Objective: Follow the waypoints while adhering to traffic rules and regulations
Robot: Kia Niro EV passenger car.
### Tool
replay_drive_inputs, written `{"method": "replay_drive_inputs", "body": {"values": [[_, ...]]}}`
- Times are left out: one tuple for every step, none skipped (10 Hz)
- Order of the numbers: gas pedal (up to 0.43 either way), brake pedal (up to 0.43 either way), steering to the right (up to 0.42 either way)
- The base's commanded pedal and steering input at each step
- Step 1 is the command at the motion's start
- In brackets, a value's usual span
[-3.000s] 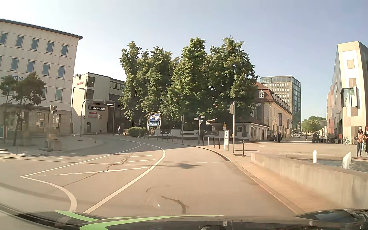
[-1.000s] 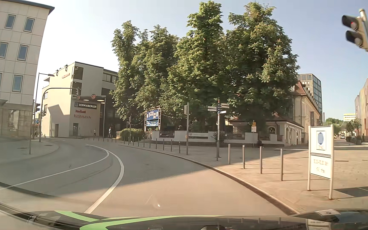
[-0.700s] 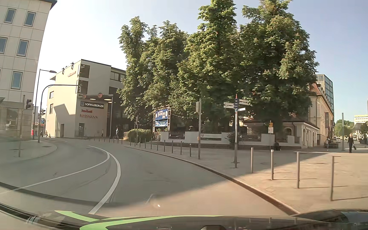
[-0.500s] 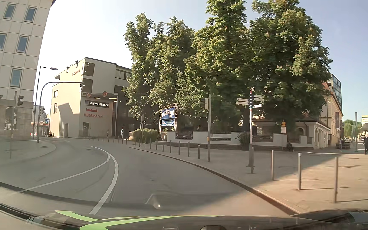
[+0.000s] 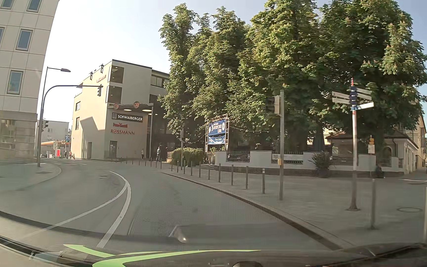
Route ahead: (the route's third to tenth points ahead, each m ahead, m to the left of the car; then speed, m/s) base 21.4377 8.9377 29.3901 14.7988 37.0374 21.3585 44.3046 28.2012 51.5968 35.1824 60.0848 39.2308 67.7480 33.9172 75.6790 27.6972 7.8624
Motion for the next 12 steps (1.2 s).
{"method": "replay_drive_inputs", "body": {"values": [[0.138,0.0,-0.101],[0.13,0.0,-0.103],[0.118,0.0,-0.108],[0.118,0.0,-0.112],[0.118,0.0,-0.114],[0.118,0.0,-0.116],[0.118,0.0,-0.116],[0.118,0.0,-0.116],[0.118,0.0,-0.116],[0.118,0.0,-0.116],[0.118,0.0,-0.116],[0.118,0.0,-0.114]]}}
